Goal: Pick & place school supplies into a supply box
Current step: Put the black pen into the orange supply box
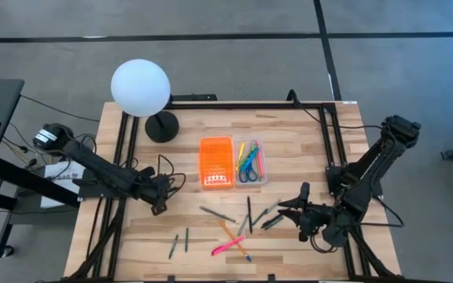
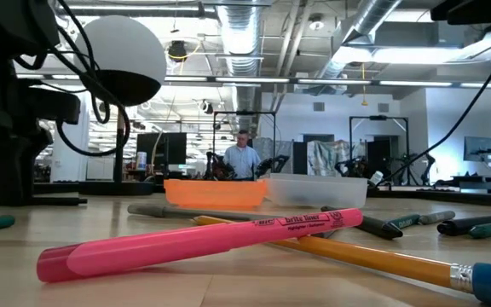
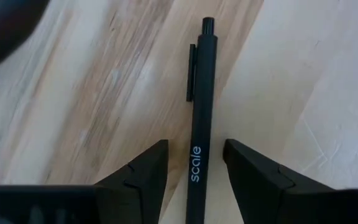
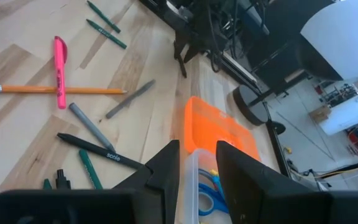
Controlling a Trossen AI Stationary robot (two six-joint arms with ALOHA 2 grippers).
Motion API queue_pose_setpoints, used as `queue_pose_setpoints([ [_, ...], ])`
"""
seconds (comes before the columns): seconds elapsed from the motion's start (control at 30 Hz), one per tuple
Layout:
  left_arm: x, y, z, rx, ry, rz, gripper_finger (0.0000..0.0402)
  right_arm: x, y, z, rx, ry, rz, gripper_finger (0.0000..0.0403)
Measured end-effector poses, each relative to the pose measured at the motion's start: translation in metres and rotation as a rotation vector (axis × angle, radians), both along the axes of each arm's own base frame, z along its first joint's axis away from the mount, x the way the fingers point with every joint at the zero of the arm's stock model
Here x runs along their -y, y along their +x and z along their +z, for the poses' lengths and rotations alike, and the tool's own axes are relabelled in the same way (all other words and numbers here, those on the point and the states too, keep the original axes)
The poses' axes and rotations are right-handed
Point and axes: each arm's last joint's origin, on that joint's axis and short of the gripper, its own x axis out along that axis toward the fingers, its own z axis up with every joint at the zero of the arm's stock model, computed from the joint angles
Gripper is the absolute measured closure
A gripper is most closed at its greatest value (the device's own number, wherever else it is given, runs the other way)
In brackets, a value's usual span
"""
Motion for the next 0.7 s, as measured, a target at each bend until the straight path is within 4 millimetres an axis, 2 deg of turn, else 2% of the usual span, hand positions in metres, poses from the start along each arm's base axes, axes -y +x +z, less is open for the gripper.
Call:
queue_pose_setpoints([
  [0.23,-0.0037,-0.0002,-0.0031,-0.007,-0.008,-0.013,0.0254,0.0002,0.0002,0.0000,0.000,0.000,-0.001,0.0302],
  [0.57,-0.0049,0.0009,-0.0037,-0.016,-0.040,-0.008,0.0349,0.0019,0.0022,-0.0001,-0.001,0.001,-0.012,0.0302],
  [0.7,-0.0043,0.0021,-0.0027,-0.017,-0.037,-0.036,0.0375,0.0044,0.0050,-0.0002,-0.003,0.007,-0.026,0.0302],
])
